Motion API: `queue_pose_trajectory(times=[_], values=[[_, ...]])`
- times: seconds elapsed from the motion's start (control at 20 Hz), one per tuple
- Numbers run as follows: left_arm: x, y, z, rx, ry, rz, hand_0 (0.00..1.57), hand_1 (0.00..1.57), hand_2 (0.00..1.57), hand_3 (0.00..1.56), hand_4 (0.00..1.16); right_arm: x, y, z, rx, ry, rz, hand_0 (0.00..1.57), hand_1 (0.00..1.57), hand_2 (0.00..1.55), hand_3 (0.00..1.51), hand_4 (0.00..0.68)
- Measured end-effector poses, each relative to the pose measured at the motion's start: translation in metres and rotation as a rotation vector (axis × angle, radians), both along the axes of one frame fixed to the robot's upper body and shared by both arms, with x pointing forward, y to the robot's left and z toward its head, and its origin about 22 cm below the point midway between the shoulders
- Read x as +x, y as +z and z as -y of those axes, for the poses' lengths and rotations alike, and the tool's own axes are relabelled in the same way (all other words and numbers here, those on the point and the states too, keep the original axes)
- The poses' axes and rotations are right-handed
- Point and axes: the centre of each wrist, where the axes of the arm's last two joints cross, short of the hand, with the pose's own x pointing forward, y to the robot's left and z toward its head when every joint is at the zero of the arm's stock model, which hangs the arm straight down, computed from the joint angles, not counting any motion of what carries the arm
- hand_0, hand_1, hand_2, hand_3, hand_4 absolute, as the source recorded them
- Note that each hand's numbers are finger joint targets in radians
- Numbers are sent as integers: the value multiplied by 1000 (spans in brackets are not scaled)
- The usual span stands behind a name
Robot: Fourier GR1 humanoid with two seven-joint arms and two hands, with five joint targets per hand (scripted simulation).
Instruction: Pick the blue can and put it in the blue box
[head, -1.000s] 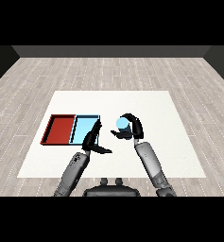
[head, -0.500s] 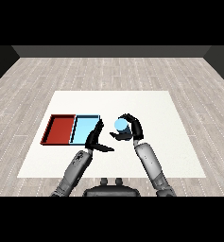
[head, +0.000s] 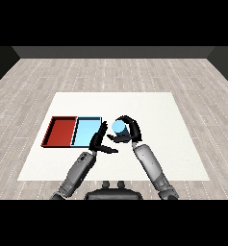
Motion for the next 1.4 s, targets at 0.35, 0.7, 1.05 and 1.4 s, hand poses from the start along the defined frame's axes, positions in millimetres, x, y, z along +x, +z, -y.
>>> queue_pose_trajectory(times=[0.35,0.7,1.05,1.4], values=[[0,-7,4,-2,-5,-4,0,0,0,0,0,-3,4,-15,-6,27,9,1476,1476,1466,1406,610],[12,-10,7,-10,-13,3,0,0,0,0,0,-5,-4,-30,12,51,6,1465,1465,1458,1390,619],[5,-11,26,-23,-28,17,0,0,0,0,0,-11,-8,-26,79,63,-16,1460,1460,1458,1394,599],[9,-12,37,-13,-33,1,0,0,0,0,476,-9,-8,-35,138,71,-27,1484,1484,1467,1394,592]])
